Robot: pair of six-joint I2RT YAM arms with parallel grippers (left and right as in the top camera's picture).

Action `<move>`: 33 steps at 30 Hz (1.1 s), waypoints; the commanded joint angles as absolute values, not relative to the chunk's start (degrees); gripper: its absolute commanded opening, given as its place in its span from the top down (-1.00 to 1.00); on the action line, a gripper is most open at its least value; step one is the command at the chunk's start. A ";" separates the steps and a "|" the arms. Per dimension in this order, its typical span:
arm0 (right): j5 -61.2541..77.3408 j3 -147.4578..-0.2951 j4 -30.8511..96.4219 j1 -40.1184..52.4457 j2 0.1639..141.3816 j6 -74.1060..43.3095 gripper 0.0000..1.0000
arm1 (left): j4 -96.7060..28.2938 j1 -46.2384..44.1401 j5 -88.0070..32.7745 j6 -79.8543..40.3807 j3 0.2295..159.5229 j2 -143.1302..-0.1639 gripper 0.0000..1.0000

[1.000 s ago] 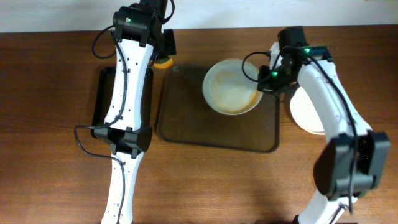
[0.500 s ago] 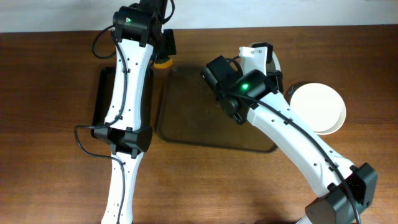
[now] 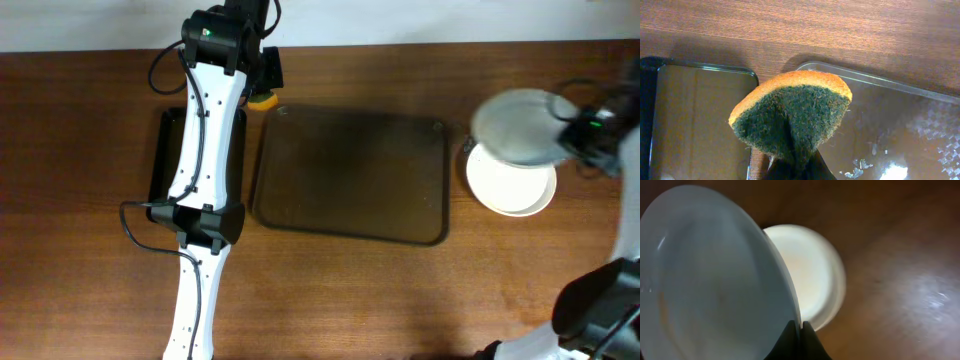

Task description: Clean dirty plates on tray and stack at the side

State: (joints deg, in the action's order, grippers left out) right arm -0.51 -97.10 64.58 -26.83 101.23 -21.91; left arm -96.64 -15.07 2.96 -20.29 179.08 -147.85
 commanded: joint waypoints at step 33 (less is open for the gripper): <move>20.82 -101.78 68.25 -12.40 94.39 -3.70 -0.18 | -96.71 -1.39 2.35 -9.32 165.12 -128.29 -0.99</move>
State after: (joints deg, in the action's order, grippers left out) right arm 19.64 -98.28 65.65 -13.82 99.00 -6.98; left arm -96.53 -1.02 2.79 -10.07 161.75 -137.62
